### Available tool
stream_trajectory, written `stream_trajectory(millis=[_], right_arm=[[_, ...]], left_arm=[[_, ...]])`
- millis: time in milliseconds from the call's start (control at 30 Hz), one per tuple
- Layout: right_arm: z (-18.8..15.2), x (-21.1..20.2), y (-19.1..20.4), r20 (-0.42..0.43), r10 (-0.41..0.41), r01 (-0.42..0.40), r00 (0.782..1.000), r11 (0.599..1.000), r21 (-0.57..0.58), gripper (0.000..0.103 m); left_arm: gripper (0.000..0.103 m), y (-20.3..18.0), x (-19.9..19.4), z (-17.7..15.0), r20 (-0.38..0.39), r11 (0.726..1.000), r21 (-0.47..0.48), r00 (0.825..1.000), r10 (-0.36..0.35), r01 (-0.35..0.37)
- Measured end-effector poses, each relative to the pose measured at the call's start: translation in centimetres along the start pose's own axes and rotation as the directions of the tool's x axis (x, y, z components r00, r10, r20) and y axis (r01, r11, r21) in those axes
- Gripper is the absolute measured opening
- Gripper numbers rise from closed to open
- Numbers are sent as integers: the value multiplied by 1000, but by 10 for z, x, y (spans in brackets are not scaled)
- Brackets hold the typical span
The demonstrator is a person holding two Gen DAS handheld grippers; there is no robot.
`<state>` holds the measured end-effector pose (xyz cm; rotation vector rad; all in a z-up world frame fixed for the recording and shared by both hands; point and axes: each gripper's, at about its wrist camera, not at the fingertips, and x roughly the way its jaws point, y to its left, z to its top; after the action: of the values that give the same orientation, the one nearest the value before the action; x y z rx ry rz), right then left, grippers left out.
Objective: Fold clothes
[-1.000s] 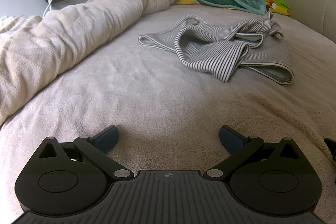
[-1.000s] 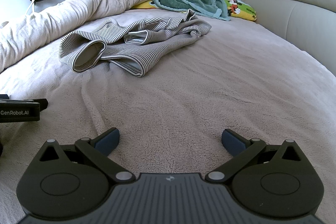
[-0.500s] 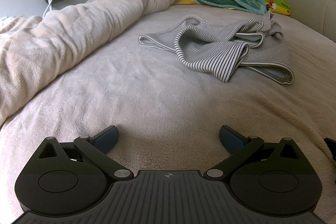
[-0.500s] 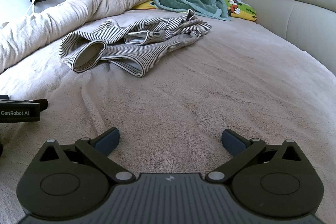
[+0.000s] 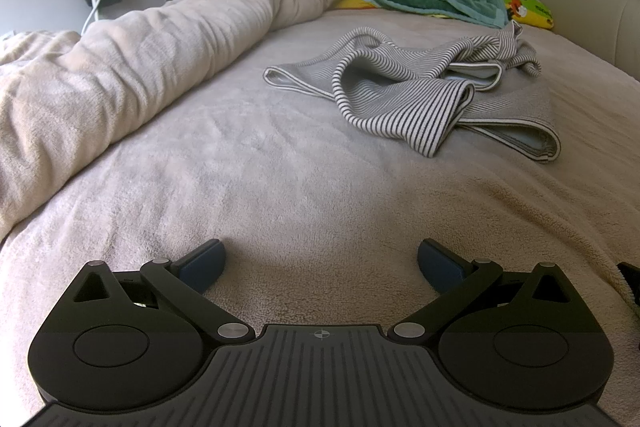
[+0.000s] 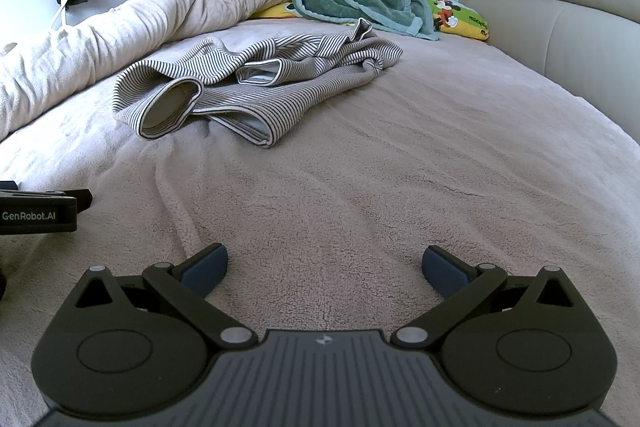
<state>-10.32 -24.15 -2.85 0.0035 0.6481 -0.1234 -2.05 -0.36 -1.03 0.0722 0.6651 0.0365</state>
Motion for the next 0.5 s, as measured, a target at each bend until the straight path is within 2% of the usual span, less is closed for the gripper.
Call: stream_trajectory(millis=[500], right_arm=[[1, 1, -1, -6, 4, -4, 1000, 1000, 3, 103]], left_arm=[[103, 1, -1, 2, 0, 1000, 0, 1000, 2, -2]])
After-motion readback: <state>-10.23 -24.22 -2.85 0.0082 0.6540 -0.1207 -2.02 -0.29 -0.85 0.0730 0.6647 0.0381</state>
